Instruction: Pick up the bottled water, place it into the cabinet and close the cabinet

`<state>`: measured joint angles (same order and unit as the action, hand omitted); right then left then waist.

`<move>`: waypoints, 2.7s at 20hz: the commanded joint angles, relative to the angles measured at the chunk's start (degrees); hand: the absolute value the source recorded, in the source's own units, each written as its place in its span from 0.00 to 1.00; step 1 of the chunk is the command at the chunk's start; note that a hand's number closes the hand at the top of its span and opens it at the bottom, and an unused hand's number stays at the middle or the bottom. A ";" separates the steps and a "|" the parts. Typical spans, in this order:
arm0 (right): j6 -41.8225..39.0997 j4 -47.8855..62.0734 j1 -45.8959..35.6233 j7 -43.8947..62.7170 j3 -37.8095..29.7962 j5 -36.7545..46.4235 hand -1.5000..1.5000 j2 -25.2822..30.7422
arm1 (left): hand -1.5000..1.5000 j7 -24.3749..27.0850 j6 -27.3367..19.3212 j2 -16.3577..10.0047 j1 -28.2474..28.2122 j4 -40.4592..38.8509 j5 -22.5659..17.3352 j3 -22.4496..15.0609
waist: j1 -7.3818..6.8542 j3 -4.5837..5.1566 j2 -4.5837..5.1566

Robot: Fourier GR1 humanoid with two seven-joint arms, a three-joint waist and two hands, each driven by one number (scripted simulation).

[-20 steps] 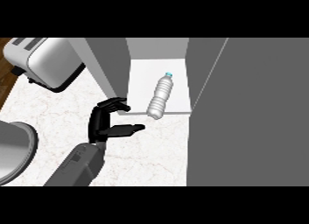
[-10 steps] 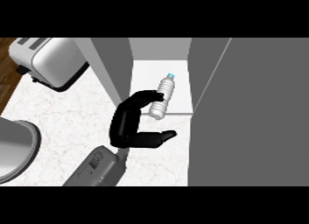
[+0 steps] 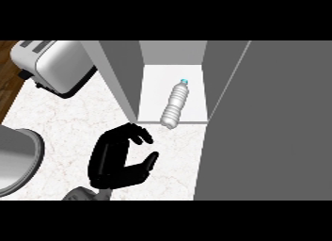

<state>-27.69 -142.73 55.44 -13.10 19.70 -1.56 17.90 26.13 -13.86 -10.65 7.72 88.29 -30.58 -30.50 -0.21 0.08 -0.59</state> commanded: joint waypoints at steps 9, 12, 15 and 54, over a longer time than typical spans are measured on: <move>-3.65 -11.24 0.06 2.75 11.85 12.13 1.00 6.31 | 0.00 1.86 5.81 -10.61 -15.49 13.46 -7.15 8.38 | 0.19 0.24 -0.15; -5.53 -10.57 -1.98 4.70 15.87 12.11 1.00 9.05 | 0.00 0.09 6.32 -12.62 -18.76 17.53 -10.16 10.34 | -1.02 0.36 -0.46; -4.54 -11.16 -5.29 6.16 18.52 13.01 1.00 8.77 | 0.00 1.55 9.08 -14.64 -22.81 19.10 -11.47 11.71 | -1.65 0.44 -0.66; -3.41 -1.96 -33.07 19.72 22.19 3.16 1.00 9.32 | 0.00 -1.52 27.02 -28.39 -28.44 20.81 -22.98 24.03 | -13.62 1.50 2.19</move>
<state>-28.97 -142.49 27.77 1.59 35.00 -0.92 28.13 25.24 12.50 -38.51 -20.68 109.31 -52.78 -6.69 -13.24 1.36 1.64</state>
